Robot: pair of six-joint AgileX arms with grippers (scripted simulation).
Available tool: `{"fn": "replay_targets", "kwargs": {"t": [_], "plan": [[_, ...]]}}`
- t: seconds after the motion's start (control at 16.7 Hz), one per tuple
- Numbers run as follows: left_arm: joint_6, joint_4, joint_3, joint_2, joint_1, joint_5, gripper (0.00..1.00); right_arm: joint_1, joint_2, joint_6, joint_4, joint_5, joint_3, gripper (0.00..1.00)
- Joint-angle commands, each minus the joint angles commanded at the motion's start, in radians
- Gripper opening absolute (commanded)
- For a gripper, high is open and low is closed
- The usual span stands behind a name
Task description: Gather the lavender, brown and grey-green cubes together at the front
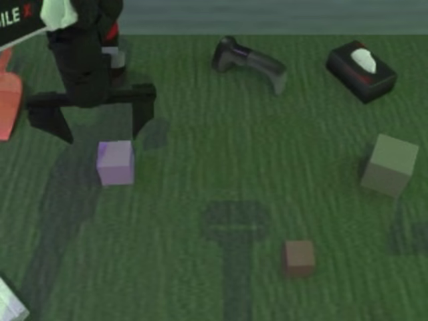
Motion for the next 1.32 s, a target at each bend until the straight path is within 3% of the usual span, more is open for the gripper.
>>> {"fn": "replay_targets", "kwargs": {"t": [0.3, 0.66, 0.96, 1.32], "plan": [[0.003, 0.042, -0.032, 0.014, 0.003, 0.000, 1.00, 0.000, 0.000, 0.000, 0.000, 0.000, 0.000, 1.00], [0.003, 0.273, -0.165, 0.102, 0.002, 0.001, 1.00, 0.000, 0.000, 0.000, 0.000, 0.000, 0.000, 1.00], [0.003, 0.293, -0.179, 0.114, 0.001, 0.001, 1.00, 0.000, 0.000, 0.000, 0.000, 0.000, 0.000, 1.00], [0.003, 0.293, -0.179, 0.114, 0.001, 0.001, 0.55, 0.000, 0.000, 0.000, 0.000, 0.000, 0.000, 1.00]]}}
